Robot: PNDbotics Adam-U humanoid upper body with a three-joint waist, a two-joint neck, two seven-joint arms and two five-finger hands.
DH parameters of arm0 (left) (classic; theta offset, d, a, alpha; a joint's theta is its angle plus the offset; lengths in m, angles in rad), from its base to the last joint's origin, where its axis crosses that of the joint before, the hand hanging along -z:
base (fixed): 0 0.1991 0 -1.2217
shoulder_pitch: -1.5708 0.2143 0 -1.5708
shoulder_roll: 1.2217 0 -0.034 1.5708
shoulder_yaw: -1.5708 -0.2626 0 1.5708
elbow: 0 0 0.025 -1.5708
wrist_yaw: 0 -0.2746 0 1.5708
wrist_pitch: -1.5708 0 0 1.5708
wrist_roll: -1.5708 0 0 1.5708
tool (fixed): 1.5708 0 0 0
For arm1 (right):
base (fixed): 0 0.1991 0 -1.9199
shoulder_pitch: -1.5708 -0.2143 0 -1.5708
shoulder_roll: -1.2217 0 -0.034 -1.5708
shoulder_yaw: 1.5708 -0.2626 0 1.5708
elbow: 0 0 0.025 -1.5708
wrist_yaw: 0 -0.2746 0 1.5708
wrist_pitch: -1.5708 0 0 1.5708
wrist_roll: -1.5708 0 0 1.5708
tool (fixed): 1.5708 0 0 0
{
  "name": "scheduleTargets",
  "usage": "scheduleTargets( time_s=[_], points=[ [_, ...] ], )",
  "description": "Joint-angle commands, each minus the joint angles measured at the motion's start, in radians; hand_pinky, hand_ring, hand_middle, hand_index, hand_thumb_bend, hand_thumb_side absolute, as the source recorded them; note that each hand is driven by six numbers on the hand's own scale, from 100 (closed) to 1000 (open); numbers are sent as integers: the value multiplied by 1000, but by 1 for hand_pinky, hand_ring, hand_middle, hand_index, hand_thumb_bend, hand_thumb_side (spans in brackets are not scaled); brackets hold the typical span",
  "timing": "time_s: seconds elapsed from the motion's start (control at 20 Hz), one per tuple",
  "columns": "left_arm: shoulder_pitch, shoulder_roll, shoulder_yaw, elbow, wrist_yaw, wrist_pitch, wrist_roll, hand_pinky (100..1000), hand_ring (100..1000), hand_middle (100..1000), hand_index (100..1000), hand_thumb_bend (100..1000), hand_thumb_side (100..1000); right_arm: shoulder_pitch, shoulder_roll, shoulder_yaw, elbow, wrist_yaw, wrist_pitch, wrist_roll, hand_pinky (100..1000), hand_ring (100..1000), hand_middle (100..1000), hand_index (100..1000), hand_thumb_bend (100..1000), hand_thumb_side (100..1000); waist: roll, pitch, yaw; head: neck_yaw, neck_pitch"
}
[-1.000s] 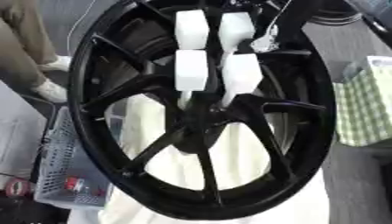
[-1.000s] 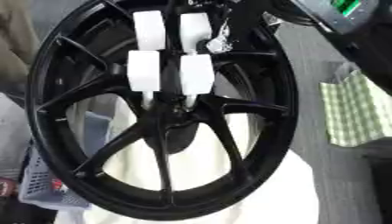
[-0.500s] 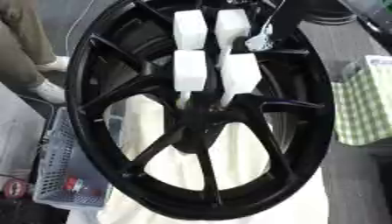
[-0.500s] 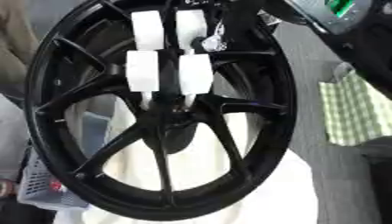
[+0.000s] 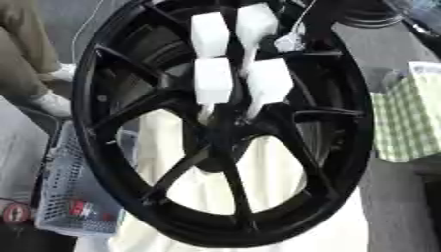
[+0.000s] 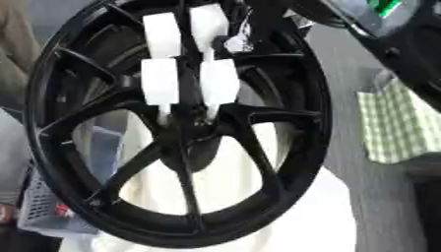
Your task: Pull the pin out of the wheel hub.
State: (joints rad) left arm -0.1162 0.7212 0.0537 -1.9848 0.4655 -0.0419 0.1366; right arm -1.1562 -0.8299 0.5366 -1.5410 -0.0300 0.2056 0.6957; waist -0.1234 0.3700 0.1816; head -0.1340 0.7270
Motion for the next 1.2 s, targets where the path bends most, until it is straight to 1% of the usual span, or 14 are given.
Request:
scheduleTargets(
  time_s=[0.05,0.2,0.25,0.3,0.4,0.5,0.6,0.65,0.8,0.9,0.95,1.1,1.2],
  points=[
    [1,16,16,-15,-3,-2,7,862,882,773,804,185,922,-6,-67,-65,-41,-31,19,-31,725,669,353,548,100,100,13,-25,-2,3,0],
    [2,16,17,-15,-3,-2,8,863,882,772,804,185,921,3,-80,-79,-60,-39,31,-42,719,660,343,543,100,100,14,-25,-3,4,0],
    [10,14,22,-15,-4,-4,12,862,881,773,804,185,920,7,-93,-91,-51,-34,39,-50,712,650,334,537,100,100,18,-28,-15,17,1],
    [17,12,28,-15,-6,-6,17,862,881,773,804,185,920,12,-111,-109,-37,-35,38,-61,712,650,334,536,100,100,23,-29,-26,27,1],
    [26,10,35,-15,-10,-11,24,863,881,773,804,185,920,39,-155,-153,-17,-53,18,-88,708,646,330,532,100,100,28,-30,-41,40,0],
    [31,9,39,-15,-12,-13,29,863,881,772,804,184,919,79,-201,-199,3,-71,-5,-117,705,639,330,533,100,100,33,-31,-53,50,1],
    [34,7,43,-15,-14,-17,32,863,881,773,805,184,918,125,-248,-247,29,-79,-18,-146,703,637,337,539,100,100,38,-31,-64,60,0],
    [37,6,46,-15,-16,-19,35,863,881,773,805,183,916,150,-273,-271,44,-79,-21,-161,717,645,347,548,100,100,41,-31,-72,68,-1],
    [48,2,60,-15,-24,-29,50,863,881,772,805,182,913,223,-347,-345,109,-47,8,-207,732,660,376,570,100,100,51,-30,-99,88,-4],
    [52,-2,67,-15,-27,-35,58,862,880,772,805,182,912,272,-392,-394,157,-18,28,-236,742,680,421,609,100,100,58,-26,-112,100,-6],
    [53,-3,70,-15,-28,-37,62,862,880,772,805,182,912,296,-409,-418,181,-3,38,-251,744,681,421,609,100,100,62,-24,-120,107,-7],
    [60,-9,75,-15,-35,-41,72,862,880,772,805,181,913,372,-418,-494,257,43,77,-298,748,686,426,614,100,100,69,-19,-135,120,-10],
    [61,-11,77,-15,-36,-41,76,861,880,771,805,181,913,421,-402,-543,305,73,78,-328,755,705,444,631,100,100,73,-17,-140,126,-13]
  ],
)
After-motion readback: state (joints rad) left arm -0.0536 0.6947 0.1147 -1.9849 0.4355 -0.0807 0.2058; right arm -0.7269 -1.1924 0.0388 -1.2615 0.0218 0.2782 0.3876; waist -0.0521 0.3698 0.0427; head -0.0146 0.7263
